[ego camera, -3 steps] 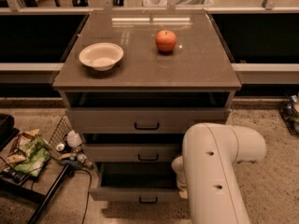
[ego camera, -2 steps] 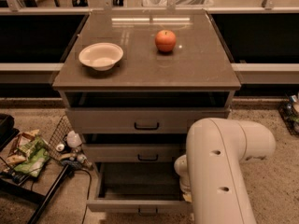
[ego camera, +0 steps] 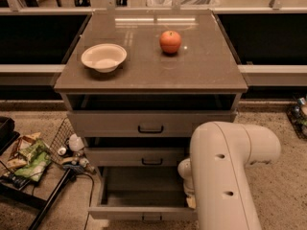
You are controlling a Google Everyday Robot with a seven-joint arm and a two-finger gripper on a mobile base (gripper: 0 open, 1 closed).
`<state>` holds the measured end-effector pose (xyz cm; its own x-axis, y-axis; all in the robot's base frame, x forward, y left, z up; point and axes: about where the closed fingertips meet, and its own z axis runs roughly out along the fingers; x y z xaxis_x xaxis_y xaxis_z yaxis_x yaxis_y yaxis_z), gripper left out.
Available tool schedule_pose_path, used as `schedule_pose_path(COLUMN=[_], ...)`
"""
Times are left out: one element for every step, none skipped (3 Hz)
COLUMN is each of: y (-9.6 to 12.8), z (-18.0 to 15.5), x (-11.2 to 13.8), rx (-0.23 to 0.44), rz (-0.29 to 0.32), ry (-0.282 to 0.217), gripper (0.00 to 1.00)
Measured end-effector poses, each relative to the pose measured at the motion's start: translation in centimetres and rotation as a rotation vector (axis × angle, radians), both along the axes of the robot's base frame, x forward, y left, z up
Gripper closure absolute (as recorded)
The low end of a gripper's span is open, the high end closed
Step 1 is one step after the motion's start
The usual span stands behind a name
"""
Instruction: Open bottom drawer
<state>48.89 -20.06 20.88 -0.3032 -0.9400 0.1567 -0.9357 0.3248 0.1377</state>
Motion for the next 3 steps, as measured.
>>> schedule_pose_path(y=[-0.03, -0.04, -0.04], z=[-0.13, -0.19, -0.19], x=[-0.18, -0.27, -0.27], rx=[0.000, -0.001, -0.001], rz=[0.000, 0.000, 0.000], ry=[0.003, 0.005, 0.005], gripper=[0.04, 0.00, 0.00])
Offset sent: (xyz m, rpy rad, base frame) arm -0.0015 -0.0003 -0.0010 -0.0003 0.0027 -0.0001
